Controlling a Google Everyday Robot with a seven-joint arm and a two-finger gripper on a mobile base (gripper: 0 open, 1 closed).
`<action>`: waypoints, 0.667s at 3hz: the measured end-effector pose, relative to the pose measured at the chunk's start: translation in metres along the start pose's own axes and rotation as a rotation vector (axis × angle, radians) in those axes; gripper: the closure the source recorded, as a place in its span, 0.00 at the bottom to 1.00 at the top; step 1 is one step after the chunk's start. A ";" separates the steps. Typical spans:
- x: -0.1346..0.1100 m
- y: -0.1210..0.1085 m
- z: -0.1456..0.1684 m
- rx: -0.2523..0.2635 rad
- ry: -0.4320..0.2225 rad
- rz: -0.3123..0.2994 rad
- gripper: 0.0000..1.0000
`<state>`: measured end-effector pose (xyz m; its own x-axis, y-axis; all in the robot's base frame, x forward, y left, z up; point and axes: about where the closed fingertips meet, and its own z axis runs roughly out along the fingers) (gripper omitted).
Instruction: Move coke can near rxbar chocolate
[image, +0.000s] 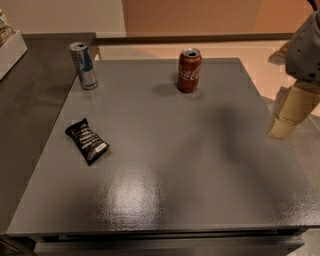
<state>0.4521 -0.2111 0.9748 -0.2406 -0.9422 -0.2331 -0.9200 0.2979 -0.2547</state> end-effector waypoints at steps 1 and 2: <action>-0.015 -0.024 0.018 0.019 -0.037 0.055 0.00; -0.039 -0.061 0.042 0.040 -0.103 0.132 0.00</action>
Offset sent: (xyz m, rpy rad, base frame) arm 0.1413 0.0427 -0.0243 0.2349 -0.0846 -0.1898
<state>0.5302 -0.1863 0.9595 -0.3232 -0.8746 -0.3615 -0.8691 0.4255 -0.2523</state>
